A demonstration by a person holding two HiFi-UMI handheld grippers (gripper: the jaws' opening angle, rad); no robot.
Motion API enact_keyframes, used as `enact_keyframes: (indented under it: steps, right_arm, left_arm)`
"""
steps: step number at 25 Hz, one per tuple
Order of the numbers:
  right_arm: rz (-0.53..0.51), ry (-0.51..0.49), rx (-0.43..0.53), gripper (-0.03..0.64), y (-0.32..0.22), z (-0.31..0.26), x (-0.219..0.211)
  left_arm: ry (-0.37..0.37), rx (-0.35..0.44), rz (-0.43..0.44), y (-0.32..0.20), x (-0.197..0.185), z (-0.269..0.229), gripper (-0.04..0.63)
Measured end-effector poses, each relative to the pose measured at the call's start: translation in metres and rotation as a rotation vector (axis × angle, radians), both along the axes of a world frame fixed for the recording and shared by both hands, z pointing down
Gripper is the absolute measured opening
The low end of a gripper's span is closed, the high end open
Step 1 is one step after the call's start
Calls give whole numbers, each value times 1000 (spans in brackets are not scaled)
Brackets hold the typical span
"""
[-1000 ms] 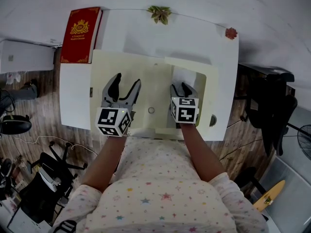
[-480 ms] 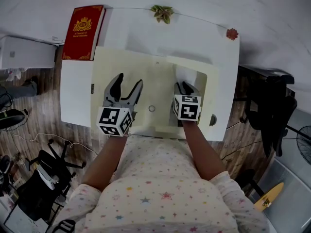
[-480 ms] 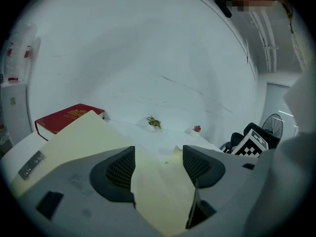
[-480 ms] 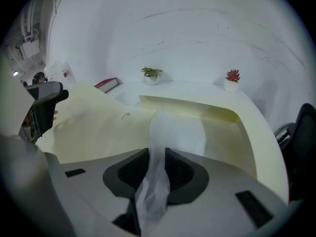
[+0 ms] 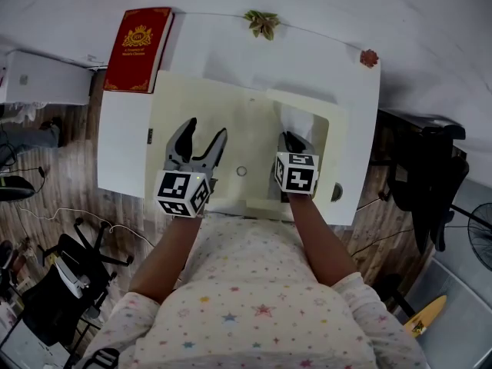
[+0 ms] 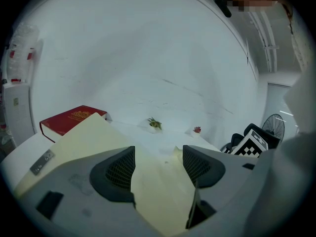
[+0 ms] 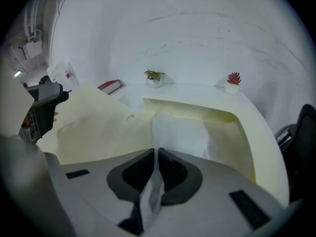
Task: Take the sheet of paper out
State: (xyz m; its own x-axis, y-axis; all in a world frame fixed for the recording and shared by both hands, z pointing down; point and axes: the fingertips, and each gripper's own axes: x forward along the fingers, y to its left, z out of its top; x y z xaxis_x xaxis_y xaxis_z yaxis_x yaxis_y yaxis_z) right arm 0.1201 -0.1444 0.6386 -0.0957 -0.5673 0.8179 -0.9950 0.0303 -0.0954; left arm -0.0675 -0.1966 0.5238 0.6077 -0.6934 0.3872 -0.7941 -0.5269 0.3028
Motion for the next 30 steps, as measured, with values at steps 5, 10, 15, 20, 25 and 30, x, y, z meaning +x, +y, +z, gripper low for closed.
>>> enact_keyframes:
  steps: [5,10,15,20,25,30]
  right_arm:
    - [1,-17,14,18,0,-5,1]
    - [-16,-40,34,15,-1,-13,-3]
    - [-31,-69,52,14,-1,-21,-7]
    - [-54,-86,60,14,0,-26,-13]
    - [-85,-99,75,14,0,-31,-19]
    - [-101,-113,94,12,-2,-36,-25]
  left_arm:
    - [-2,8,-13,4,-4,-3,279]
    - [-3,18,-36,9,-9,-7,279]
    - [-3,37,-58,15,-15,-15,279]
    - [-4,55,-83,21,-20,-22,279]
    - [-9,69,-105,27,-25,-27,279]
    - [-14,84,-126,32,-30,-32,279]
